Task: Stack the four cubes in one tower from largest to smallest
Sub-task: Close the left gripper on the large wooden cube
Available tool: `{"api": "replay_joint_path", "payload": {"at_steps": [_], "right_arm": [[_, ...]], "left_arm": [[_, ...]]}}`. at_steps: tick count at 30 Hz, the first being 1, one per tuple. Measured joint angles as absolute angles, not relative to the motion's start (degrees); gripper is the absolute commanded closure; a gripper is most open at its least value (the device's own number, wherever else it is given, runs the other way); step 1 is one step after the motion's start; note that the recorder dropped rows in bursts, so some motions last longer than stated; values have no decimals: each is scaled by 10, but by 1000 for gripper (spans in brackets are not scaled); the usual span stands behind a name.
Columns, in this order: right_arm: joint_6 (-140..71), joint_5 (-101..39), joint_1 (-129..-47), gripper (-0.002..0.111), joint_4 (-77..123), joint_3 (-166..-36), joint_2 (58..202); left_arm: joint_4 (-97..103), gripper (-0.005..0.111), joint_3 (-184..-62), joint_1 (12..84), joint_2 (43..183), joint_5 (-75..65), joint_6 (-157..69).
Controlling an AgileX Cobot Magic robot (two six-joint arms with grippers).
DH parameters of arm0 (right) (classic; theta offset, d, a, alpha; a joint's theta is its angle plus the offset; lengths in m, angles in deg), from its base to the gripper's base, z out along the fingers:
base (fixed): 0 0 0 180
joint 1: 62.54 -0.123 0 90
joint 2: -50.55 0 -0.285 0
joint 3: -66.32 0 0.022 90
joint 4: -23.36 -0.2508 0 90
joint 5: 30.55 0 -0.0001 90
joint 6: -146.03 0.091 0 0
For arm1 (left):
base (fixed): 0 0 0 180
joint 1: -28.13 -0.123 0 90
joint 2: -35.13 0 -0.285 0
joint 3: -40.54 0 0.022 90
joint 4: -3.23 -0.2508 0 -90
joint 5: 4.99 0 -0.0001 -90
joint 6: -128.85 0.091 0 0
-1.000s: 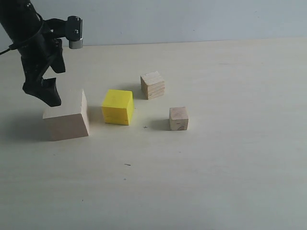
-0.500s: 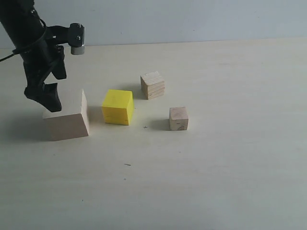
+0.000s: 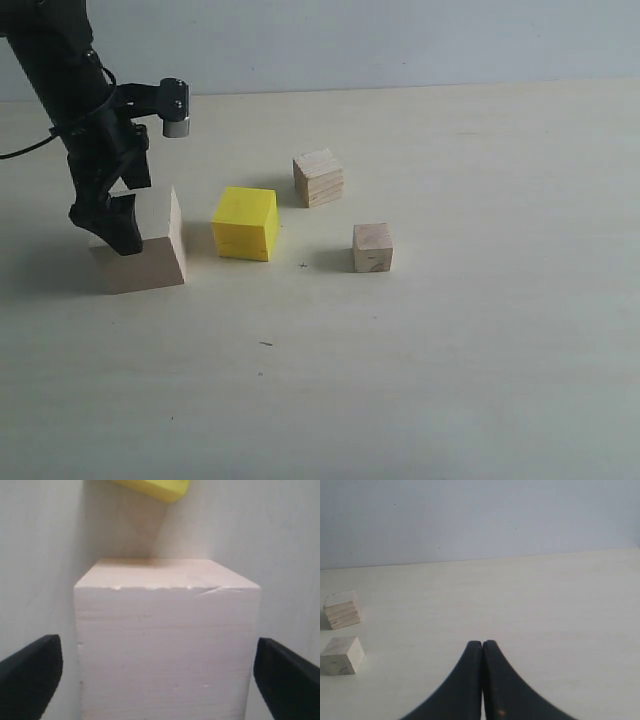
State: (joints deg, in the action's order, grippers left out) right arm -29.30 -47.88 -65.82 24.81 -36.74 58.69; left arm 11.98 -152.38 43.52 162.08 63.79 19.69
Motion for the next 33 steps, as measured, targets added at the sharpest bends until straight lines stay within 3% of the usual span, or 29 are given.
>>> {"api": "replay_joint_path", "payload": {"at_steps": [33], "right_arm": [[-293, -479, -658, 108, 248, -367, 587]], "left_arm": [[136, 1, -1524, 435, 1658, 650, 197]]}}
